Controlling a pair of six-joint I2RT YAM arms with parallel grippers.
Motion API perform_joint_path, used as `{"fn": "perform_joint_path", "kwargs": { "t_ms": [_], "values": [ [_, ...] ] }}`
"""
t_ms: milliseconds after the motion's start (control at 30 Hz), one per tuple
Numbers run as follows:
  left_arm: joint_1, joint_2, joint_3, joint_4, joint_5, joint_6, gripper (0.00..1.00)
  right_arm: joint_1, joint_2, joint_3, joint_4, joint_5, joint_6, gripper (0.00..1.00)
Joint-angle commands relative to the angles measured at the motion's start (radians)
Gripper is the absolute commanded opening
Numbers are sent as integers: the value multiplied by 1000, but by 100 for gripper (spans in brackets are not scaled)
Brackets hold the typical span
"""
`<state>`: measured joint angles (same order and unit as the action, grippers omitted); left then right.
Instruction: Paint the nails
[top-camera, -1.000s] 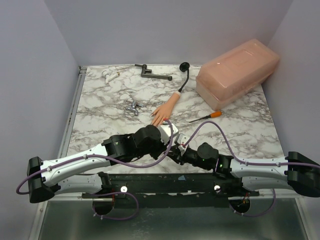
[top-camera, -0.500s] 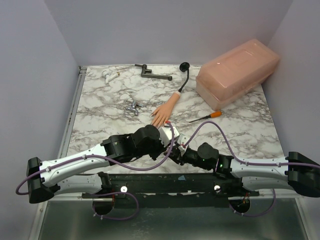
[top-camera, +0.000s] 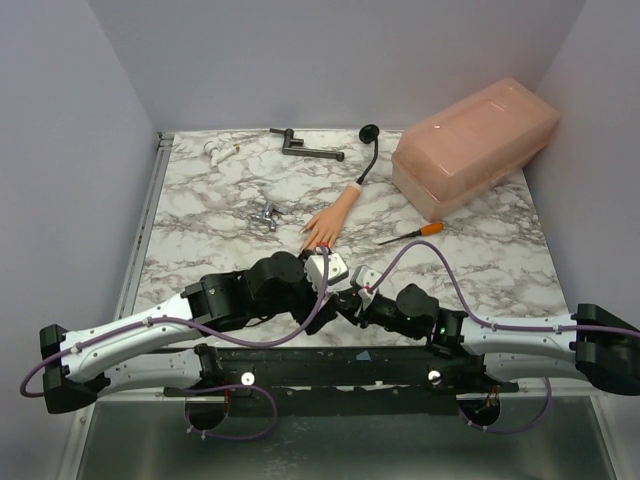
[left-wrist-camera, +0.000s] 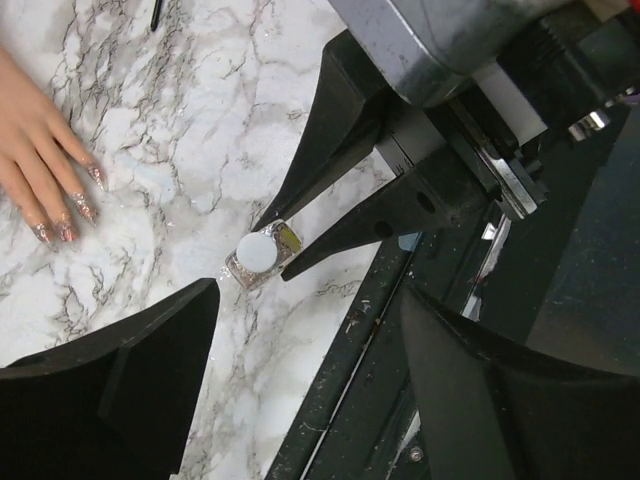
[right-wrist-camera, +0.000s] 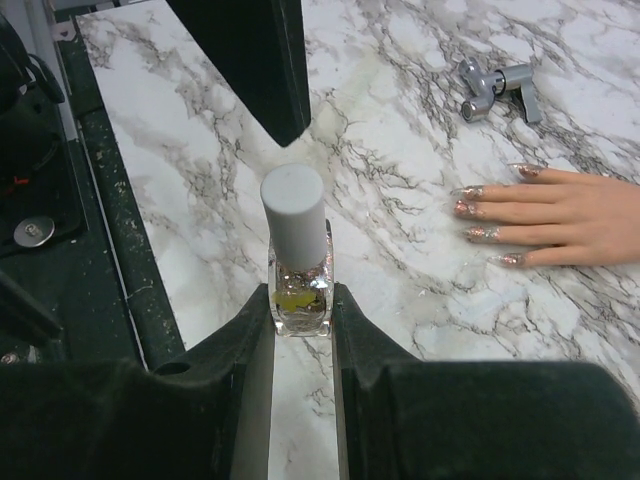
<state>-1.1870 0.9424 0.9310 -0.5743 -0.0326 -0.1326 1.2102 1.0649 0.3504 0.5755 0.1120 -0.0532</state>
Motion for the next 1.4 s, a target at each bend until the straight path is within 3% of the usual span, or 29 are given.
{"fn": "perform_joint_path", "kwargs": {
  "t_ms": [0, 300, 567, 1033, 1367],
  "values": [
    [-6, -45, 4, -18, -16, -49, 77, -4, -4, 19, 23, 29, 0, 1],
    [-6, -77, 15, -65, -146, -228, 77, -4, 11, 28, 21, 44, 4, 1],
    [-6, -85, 7, -47, -232, -380, 69, -4, 7, 25, 21, 45, 6, 1],
    [-6, -26, 19, -10, -252, -449, 61, -4, -2, 21, 25, 48, 6, 1],
    [-6, 14, 14, 45, -266, -427, 47, -4, -2, 19, 24, 49, 5, 1]
  ]
}}
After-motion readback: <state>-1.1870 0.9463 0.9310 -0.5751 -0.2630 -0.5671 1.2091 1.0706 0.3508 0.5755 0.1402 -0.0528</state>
